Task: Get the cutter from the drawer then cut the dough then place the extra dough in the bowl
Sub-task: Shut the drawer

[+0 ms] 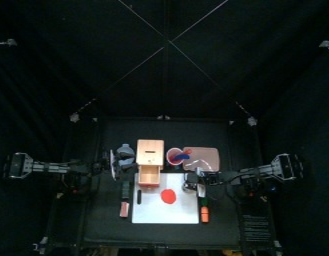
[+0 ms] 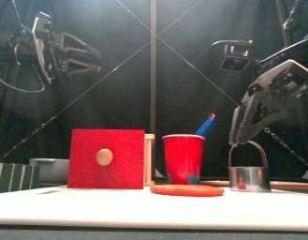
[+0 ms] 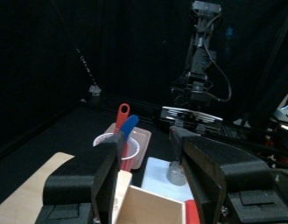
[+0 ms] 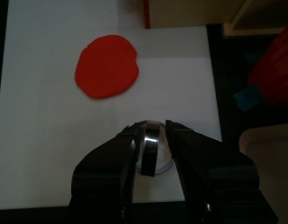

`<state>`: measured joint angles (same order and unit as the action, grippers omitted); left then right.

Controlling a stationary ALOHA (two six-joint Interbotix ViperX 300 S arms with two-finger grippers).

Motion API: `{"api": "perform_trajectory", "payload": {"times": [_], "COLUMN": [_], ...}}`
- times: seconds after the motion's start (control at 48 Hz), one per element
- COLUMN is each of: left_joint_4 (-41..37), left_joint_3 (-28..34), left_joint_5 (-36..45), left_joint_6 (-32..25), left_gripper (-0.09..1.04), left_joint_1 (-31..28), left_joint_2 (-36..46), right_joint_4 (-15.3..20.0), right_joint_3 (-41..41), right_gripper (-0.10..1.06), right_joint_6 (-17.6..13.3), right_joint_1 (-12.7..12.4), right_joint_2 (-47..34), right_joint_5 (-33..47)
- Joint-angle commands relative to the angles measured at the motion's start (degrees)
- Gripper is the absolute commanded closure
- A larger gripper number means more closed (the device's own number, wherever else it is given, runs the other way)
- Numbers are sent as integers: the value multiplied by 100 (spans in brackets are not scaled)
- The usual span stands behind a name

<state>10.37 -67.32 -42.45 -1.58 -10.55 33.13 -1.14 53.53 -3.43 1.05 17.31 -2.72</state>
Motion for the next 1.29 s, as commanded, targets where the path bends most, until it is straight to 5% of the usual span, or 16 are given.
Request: {"api": "perform_trajectory", "payload": {"times": [0.021, 0.146, 0.271, 0.479, 0.562, 0.917, 1.292], "left_joint_4": [88, 343, -580, -1775, -2048, -3085, -3059], "left_joint_3": [299, 694, 1327, 2232, 2575, 4025, 3876], "left_joint_5": [97, 1248, 2962, 3841, 4087, 5273, 5353], "left_joint_6": [-9, -35, -35, -44, -44, -62, -62], "left_gripper": [12, 12, 15, 34, 35, 35, 35], "left_joint_1": [-422, -1195, -1679, -1907, -2065, -2426, -2347], "left_joint_2": [-18, -44, -316, -1090, -1582, -3621, -3691], "right_joint_4": [35, 114, 123, 114, 88, 70, -554], "right_joint_3": [-545, -1169, -1758, -2663, -3023, -3999, -4078], "right_gripper": [27, 29, 34, 62, 65, 65, 65], "right_joint_6": [9, 9, 0, 9, 18, 44, 53], "right_joint_1": [141, 431, 694, 756, 773, 729, 158], "right_joint_2": [-132, -659, -1301, -2303, -2628, -3577, -3762], "right_joint_5": [26, 149, 149, 158, 149, -185, -387]}}
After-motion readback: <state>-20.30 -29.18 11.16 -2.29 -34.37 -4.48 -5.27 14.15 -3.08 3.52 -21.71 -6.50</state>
